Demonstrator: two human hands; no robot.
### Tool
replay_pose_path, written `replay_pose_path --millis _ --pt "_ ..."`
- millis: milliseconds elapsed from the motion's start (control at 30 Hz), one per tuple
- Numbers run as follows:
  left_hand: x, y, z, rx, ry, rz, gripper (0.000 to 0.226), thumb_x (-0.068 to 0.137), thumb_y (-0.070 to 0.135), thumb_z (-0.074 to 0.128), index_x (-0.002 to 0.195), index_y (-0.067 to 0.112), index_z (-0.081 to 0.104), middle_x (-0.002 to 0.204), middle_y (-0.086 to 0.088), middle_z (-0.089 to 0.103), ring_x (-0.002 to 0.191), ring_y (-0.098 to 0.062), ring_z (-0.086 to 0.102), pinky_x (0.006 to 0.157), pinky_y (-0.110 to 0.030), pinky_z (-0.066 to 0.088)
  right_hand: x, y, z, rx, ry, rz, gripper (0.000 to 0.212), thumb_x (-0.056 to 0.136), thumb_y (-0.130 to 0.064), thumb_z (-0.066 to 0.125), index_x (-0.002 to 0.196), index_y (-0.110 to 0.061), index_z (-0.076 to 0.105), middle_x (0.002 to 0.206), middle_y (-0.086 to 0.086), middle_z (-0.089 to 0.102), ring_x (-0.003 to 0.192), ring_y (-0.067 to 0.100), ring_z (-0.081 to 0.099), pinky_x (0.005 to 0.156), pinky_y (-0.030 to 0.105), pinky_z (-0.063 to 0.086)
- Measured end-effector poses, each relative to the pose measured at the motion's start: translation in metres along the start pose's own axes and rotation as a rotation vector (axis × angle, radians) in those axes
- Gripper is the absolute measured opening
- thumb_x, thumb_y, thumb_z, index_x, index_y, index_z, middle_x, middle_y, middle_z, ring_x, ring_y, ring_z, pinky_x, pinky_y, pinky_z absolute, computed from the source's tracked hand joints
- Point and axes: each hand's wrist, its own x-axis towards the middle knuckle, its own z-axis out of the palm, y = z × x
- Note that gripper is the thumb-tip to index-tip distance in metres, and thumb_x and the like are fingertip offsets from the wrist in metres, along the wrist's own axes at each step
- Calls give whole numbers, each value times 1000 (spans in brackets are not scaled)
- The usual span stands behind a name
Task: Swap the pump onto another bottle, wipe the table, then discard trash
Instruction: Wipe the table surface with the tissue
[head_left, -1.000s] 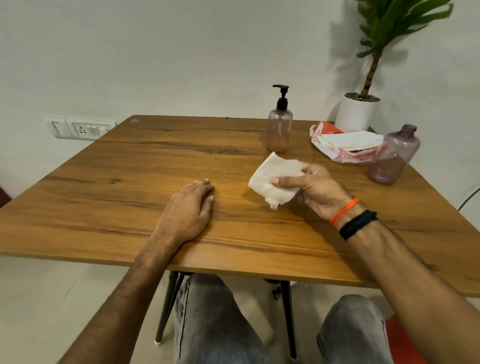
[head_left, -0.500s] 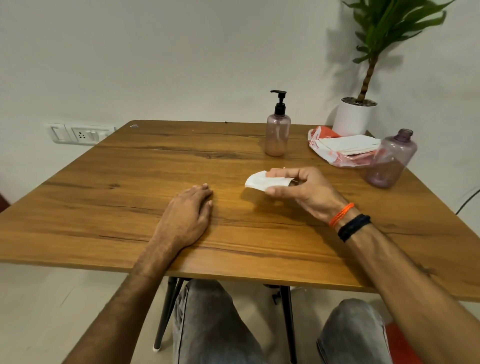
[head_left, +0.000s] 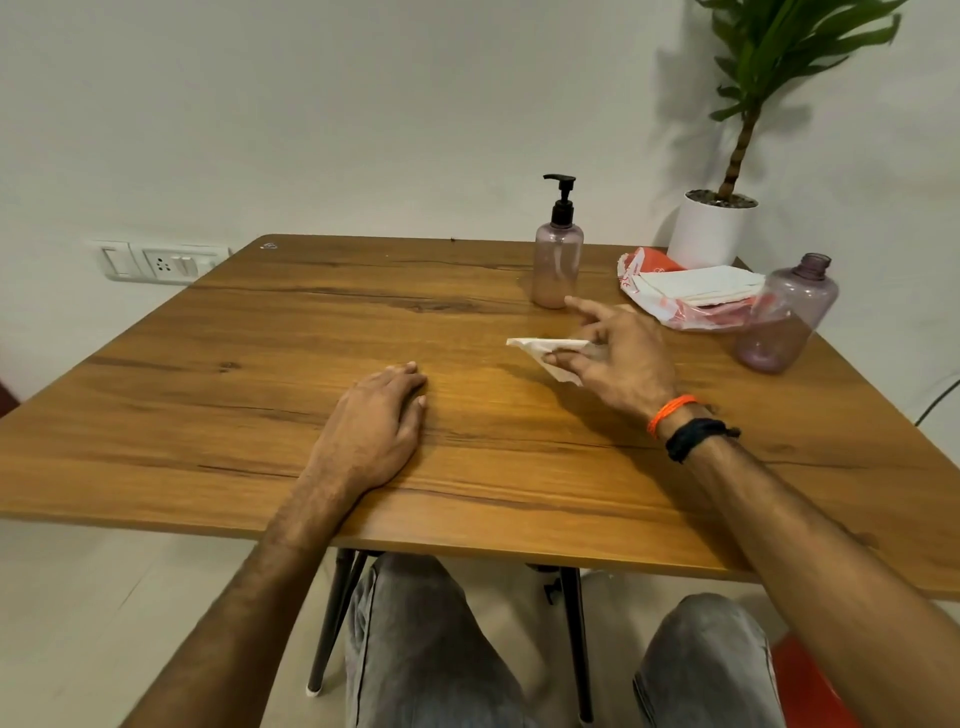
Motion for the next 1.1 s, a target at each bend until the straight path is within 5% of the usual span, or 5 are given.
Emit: replay_pose_path --millis 300,467,667,967,1100 --pt "-1 5 -2 -3 -10 -15 43 99 31 44 140 17 48 151 -1 42 142 -16 34 119 -39 25 17 7 5 -350 61 -127 38 90 -10 63 126 -22 64 100 13 75 77 23 64 72 28 52" --pt "-1 8 -3 1 -11 -21 43 99 30 44 139 16 49 151 -1 43 142 -17 35 119 -40 26 16 10 19 -431 -368 -173 46 94 -12 48 139 -24 52 141 8 56 124 29 57 107 39 45" --pt "-2 10 -5 -8 -26 -26 43 99 29 44 140 16 48 151 -2 42 142 -17 34 119 -41 25 14 -2 23 -521 -441 -225 48 100 -19 37 146 -35 39 142 9 55 119 34 57 100 44 47" --pt "-1 10 -2 28 -13 -55 43 99 31 44 140 17 48 151 0 42 141 -17 35 118 -42 26 -84 -67 -1 -30 -714 -412 41 97 -24 41 135 -36 53 108 -9 70 84 -6 60 74 14 48" --pt "-2 9 -3 3 -22 -30 43 99 30 44 139 17 49 151 0 43 140 -16 36 118 -41 26 -29 -61 5 125 -342 -225 36 96 -11 49 126 -24 64 114 -3 71 81 -8 57 65 0 40"
